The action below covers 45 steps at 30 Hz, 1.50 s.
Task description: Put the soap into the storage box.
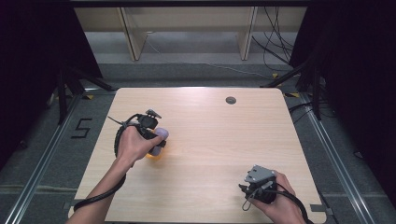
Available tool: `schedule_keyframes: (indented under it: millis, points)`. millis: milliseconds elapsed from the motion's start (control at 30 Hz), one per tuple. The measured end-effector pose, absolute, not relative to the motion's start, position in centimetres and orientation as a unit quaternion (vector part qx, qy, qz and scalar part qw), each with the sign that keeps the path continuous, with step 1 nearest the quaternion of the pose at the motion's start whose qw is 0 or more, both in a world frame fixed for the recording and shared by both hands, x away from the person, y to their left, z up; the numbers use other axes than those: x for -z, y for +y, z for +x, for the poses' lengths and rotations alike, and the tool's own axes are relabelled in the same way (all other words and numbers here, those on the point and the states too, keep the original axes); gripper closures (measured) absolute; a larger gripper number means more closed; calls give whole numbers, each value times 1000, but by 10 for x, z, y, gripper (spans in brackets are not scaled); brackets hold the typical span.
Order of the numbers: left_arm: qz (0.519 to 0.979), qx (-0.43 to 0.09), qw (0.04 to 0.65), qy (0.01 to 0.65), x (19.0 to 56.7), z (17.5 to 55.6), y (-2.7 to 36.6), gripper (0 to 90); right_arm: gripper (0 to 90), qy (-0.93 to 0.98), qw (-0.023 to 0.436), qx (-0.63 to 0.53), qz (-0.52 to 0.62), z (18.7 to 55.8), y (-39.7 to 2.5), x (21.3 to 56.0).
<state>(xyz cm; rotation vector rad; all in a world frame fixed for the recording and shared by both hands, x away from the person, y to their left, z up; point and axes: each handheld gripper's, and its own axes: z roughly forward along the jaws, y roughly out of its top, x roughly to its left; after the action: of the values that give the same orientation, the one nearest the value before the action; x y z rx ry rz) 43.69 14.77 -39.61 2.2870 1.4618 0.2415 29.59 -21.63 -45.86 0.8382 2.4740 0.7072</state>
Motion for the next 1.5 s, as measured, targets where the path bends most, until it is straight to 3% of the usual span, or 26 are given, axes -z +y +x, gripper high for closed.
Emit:
schedule_keyframes:
  millis: [1500]
  points:
    - [791,-73,191,576,415,466,162,490,452,894,215,-257,298,297,-216,459]
